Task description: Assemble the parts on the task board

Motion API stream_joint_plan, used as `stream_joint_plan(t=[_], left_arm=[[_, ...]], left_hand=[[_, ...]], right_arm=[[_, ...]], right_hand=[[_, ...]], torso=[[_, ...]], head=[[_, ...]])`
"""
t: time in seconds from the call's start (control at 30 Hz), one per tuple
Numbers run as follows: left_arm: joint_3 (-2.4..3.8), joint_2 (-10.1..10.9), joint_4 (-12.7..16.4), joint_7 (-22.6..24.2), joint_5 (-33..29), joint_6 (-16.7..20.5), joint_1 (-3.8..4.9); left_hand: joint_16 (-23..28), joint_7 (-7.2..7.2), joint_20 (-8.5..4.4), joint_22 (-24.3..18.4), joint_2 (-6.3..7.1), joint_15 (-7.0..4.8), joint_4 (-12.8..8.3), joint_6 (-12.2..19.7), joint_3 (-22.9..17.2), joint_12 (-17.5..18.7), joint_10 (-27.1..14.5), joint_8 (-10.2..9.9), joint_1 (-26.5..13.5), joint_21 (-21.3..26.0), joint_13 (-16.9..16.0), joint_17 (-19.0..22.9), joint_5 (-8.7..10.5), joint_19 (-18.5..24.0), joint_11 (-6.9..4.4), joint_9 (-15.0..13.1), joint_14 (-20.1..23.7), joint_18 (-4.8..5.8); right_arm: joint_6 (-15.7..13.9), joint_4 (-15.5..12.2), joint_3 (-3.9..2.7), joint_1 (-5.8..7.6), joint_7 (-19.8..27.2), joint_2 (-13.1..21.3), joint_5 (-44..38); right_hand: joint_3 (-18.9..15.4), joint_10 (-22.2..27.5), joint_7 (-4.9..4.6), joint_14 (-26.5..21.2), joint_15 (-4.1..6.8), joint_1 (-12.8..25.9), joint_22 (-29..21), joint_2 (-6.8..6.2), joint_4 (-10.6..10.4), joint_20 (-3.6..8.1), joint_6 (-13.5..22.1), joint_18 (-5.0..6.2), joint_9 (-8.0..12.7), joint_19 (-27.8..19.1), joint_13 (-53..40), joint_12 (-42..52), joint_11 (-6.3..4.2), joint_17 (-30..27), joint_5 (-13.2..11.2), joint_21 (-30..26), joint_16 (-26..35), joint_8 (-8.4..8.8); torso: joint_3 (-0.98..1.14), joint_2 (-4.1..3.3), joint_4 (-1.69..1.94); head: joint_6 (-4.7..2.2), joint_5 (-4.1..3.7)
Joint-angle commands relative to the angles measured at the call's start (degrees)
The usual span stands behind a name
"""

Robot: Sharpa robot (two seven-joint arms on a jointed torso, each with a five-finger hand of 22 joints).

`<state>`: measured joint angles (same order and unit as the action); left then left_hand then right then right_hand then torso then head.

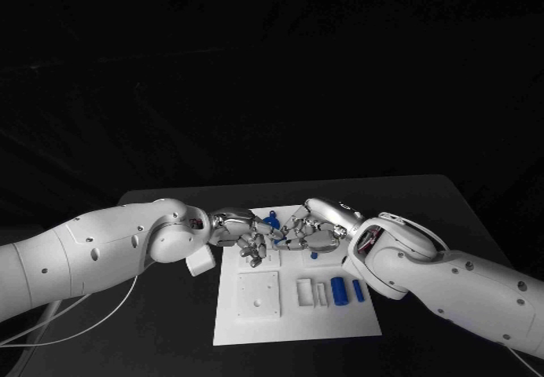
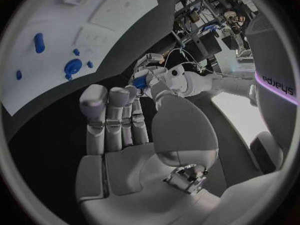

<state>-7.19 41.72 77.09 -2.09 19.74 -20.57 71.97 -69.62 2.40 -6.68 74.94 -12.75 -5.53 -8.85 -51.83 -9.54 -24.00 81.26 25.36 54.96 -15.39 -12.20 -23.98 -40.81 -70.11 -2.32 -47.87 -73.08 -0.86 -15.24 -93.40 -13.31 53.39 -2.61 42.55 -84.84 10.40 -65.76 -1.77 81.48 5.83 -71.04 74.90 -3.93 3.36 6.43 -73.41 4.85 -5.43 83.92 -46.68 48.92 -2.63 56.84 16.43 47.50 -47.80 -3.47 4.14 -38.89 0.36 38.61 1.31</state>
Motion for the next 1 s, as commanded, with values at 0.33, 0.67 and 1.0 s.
stream_joint_plan(t=[0.33,0.67,1.0], left_arm=[[0.08,-0.16,1.42,-0.76,1.88,3.0,0.09],[0.07,-0.23,2.16,-3.91,8.27,8.02,0.09],[0.08,-0.7,2.48,-9.65,19.65,14.33,0.11]], left_hand=[[-0.91,-2.06,-0.57,1.15,-0.37,-0.61,-4.27,-3.59,-2.78,-0.14,1.3,2.25,0.05,-2.2,-0.21,-0.83,-1.8,0.23,-0.75,-4.14,-0.35,0.71],[-1.35,-2.46,-0.95,1.1,-0.02,-0.99,-5.53,-5.11,-2.48,-0.28,2.5,1.31,-0.3,-3.36,-0.41,-1.42,-3.05,-0.04,-1.13,-5.56,-1.01,0.74],[-1.51,-2.61,-1.12,1.1,-0.01,-1.16,-6.16,-5.79,-2.43,-0.45,2.91,0.58,-0.57,-4.07,-0.66,-1.74,-3.9,-0.26,-1.29,-6.64,-1.38,0.69]], right_arm=[[0.05,0.69,0.06,-0.13,-2.03,0.18,-0.26],[-0.66,1.25,0.07,-0.13,-1.02,1.15,1.79],[-1.07,2.51,-2.45,-0.12,2.48,3.78,9.67]], right_hand=[[-0.21,0.93,-1.09,-0.76,-0.74,0.29,5.18,-1.25,-0.84,-0.08,2.73,-0.85,1.06,0.47,0.16,-0.98,0.99,-1.01,0.73,-3.47,1.96,-0.05],[-13.17,4.08,-4.8,-3.22,-2.92,-1.7,3.34,-3.92,-6.56,-2.37,15.27,1.0,1.71,-1.05,2.48,-0.4,3.67,-2.13,6.73,-13.68,2.4,-0.2],[-17.39,5.08,-5.22,-3.93,-3.22,-3.23,3.57,-5.38,-14.66,-2.71,16.88,1.24,1.74,-0.57,4.79,1.4,4.08,-3.13,9.53,-16.23,1.5,-0.16]], torso=[[0.0,0.03,0.03],[0.0,0.05,0.03],[-0.03,0.16,0.03]], head=[[0.21,-0.13],[0.33,-0.18],[0.54,-0.02]])
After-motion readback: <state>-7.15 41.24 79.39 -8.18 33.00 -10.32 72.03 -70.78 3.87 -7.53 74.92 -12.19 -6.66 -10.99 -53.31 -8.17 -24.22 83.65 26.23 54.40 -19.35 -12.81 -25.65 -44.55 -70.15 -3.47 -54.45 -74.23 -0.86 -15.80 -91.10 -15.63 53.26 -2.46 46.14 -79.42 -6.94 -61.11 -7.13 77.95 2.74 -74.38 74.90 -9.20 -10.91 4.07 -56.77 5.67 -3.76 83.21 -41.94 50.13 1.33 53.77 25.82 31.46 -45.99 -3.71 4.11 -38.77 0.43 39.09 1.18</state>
